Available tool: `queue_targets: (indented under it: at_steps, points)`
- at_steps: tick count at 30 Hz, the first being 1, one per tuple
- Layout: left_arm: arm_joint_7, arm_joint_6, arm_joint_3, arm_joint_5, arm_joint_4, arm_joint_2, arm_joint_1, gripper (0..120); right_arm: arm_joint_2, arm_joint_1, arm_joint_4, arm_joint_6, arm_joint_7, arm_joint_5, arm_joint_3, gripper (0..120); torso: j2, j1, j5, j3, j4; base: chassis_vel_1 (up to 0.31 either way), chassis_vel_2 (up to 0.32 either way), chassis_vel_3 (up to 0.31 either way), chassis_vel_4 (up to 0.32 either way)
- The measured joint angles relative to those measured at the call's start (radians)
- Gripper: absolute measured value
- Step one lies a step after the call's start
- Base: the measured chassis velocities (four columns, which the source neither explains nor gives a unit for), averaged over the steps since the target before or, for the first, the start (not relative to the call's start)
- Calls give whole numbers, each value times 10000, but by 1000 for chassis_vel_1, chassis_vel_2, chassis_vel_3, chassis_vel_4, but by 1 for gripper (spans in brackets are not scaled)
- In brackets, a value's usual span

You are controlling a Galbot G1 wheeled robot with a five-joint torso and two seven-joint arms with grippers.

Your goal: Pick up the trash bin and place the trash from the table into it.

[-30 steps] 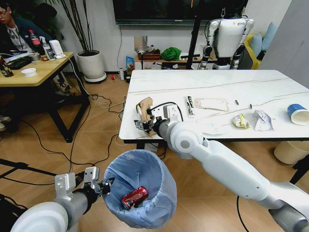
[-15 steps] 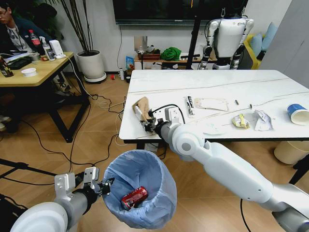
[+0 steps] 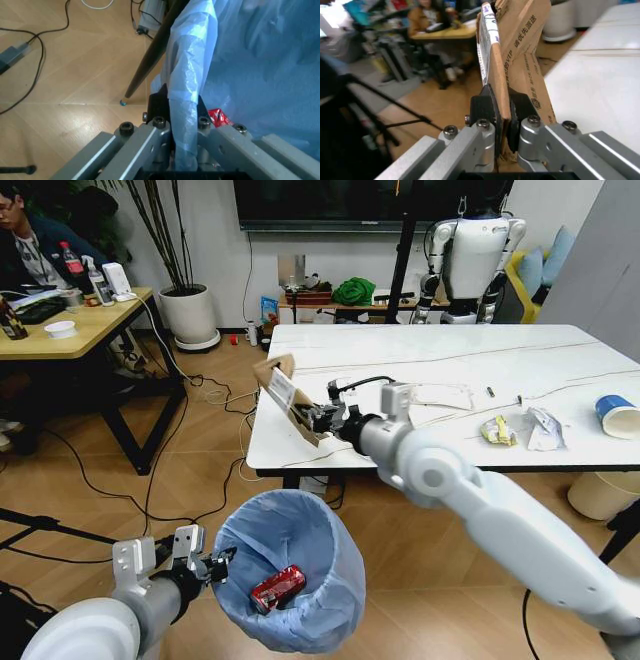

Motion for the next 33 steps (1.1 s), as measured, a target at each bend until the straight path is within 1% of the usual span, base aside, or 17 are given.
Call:
queue_targets:
  at_steps: [1, 2, 5, 6, 9, 12, 14, 16, 17, 18, 22, 31, 33]
  points:
    - [0, 0, -4, -12, 0, 9, -16, 0, -217, -333, 376, -39, -540, 128, 296, 1, 0, 0, 2, 0, 0, 0, 0, 0, 0]
    - [0, 0, -4, -12, 0, 9, -16, 0, -217, -333, 376, -39, -540, 128, 296, 1, 0, 0, 2, 0, 0, 0, 0, 0, 0]
    - [1, 0, -8, -31, 0, 30, -44, 0, -556, -938, 906, -123, -1522, 180, 812, 1, 0, 0, 0, -1, 1, 0, 0, 0, 0]
    - [4, 0, -7, -40, 16, 43, -65, 0, -779, -1399, 1218, -198, -2089, 165, 1108, 1, 0, -1, 0, -1, 0, 0, 0, 0, 0]
    - [6, 0, 22, -45, 54, 64, -100, 0, -1005, -1910, 1507, -273, -2508, 129, 1396, 1, 0, -1, 1, -1, 0, 0, 0, 0, 0]
    - [9, 0, 77, -60, 129, 73, -175, 0, -1303, -3200, 1912, -384, -3133, -177, 2048, 1, 0, 0, 3, 0, 1, 0, 0, 0, 0]
    - [9, 0, 82, -64, 141, 74, -190, 0, -1364, -3462, 1970, -410, -3309, -298, 2195, 1, 0, -1, 2, 0, 1, 0, 0, 0, 0]
    - [3, 0, 78, -116, 190, 72, -249, 0, -1702, -4503, 2221, -532, -4114, -866, 2923, 1, 1, -1, 1, -1, -1, 0, 0, 0, 0]
    - [-15, 0, 67, -157, 201, 72, -269, 0, -1794, -4748, 2294, -575, -4304, -975, 3145, 1, 0, -1, 1, -1, -1, 0, 0, 0, 0]
    - [-15, 0, 67, -157, 201, 72, -269, 0, -1794, -4748, 2294, -575, -4304, -975, 3145, 1, 0, -1, 1, -1, -1, 0, 0, 0, 0]
    - [-86, 0, 54, -255, 257, 78, -348, 0, -2202, -5651, 2773, -667, -4717, -1218, 4035, 1, 1, 0, 1, -1, 0, 0, 0, 0, 0]
    - [-107, 0, 240, -198, 360, 22, -422, 0, -2862, -6361, 3455, -906, -4746, -1234, 4654, 1, 1, 1, 1, 0, 1, 0, 0, 0, 0]
    - [-107, 0, 308, -155, 364, 5, -441, 0, -3220, -6675, 3526, -974, -4782, -1295, 4835, 1, 0, 1, 1, 0, 0, 0, 0, 0, 0]
